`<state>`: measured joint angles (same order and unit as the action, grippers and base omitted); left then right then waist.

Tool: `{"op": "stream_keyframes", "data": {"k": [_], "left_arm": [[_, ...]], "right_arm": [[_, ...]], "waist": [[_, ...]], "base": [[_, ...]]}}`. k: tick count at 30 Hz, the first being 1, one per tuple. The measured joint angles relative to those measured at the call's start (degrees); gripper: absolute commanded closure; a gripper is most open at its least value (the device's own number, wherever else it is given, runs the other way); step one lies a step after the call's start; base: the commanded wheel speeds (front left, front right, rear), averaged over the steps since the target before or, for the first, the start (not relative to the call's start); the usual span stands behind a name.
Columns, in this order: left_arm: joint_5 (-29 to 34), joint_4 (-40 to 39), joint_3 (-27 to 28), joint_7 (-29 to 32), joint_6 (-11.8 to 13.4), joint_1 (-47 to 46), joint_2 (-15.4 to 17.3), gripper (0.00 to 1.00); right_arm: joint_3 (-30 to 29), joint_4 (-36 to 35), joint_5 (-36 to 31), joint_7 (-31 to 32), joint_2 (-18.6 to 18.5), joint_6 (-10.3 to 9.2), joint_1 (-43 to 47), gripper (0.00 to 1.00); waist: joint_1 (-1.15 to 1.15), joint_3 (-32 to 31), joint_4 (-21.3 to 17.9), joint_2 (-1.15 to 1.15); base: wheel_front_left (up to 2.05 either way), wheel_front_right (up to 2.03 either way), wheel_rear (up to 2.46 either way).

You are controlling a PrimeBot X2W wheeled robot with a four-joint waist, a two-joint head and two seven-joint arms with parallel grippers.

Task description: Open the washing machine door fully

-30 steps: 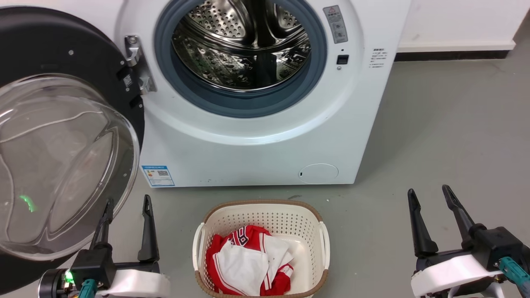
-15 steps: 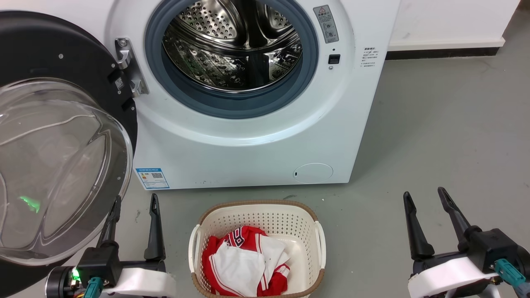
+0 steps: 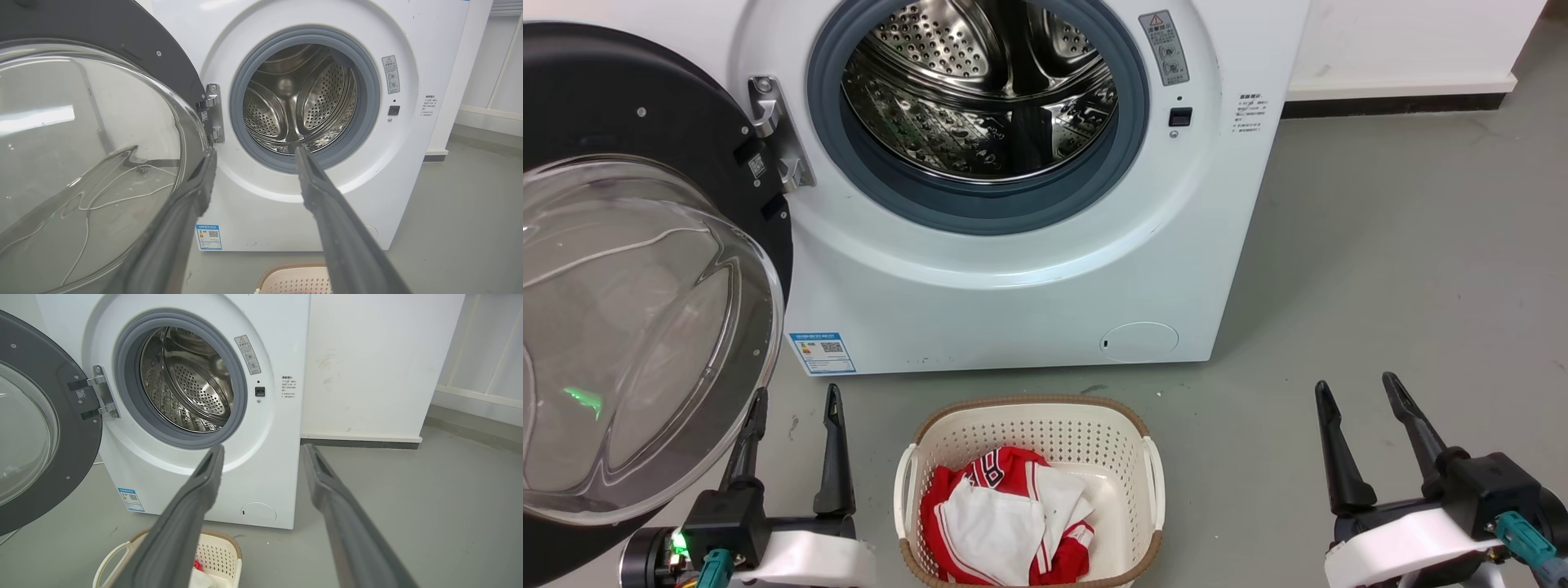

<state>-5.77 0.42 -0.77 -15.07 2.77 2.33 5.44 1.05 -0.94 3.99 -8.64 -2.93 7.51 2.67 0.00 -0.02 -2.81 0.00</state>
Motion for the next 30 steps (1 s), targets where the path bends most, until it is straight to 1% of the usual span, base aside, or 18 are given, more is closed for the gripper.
{"op": "stream_keyframes", "data": {"k": [1,5,7,8,10,14,28,29,30], "left_arm": [[-0.01,-0.02,0.0,0.01,0.0,0.03,-0.01,1.0],[-0.09,1.88,-0.23,0.27,-0.01,0.9,-0.41,1.0],[-1.49,2.87,-0.14,0.86,-0.12,1.1,-0.62,1.0],[-3.74,3.25,0.15,1.54,-0.29,1.01,-0.63,1.0],[-4.94,3.42,0.31,1.85,-0.38,0.98,-0.64,1.0],[-10.67,4.02,0.83,3.15,-1.27,0.79,-0.7,1.0],[-25.05,5.69,1.82,6.45,-2.85,-0.64,-0.98,1.0],[-27.82,6.12,2.08,7.2,-3.26,-1.22,-1.03,1.0],[-28.74,6.22,2.19,7.42,-3.28,-1.41,-1.05,1.0]], "right_arm": [[0.01,0.04,0.01,-0.14,0.0,0.0,-0.01,1.0],[0.05,1.82,0.09,-0.08,0.0,0.0,0.68,1.0],[0.13,2.38,1.49,0.03,0.0,0.0,1.26,1.0],[0.12,2.6,4.1,0.2,-0.01,0.0,1.24,1.0],[0.12,2.75,5.35,0.31,-0.05,0.0,1.23,1.0],[0.09,3.61,11.76,1.12,-0.36,0.0,0.83,1.0],[-0.14,5.83,27.09,2.74,-1.02,0.0,-0.68,1.0],[-0.22,6.34,30.14,3.14,-1.12,0.0,-1.12,1.0],[-0.24,6.43,30.99,3.18,-1.16,0.0,-1.33,1.0]], "waist": [[0.0,-0.01,-0.01,0.0],[0.0,-0.02,-0.02,0.0],[0.0,-0.01,0.01,0.0],[0.0,0.0,0.06,0.0],[0.0,0.0,0.08,0.0],[0.0,0.0,0.2,0.0],[0.0,0.03,0.52,0.0],[0.0,0.03,0.58,0.0],[0.0,0.04,0.61,0.0]], "base": [[0.0,0.0,0.0],[0.0,0.0,0.0],[0.0,0.0,0.0],[0.0,0.0,0.0],[0.0,0.0,0.0],[0.0,0.0,0.0],[0.0,0.0,0.0],[0.0,0.0,0.0],[0.0,0.0,0.0]]}}
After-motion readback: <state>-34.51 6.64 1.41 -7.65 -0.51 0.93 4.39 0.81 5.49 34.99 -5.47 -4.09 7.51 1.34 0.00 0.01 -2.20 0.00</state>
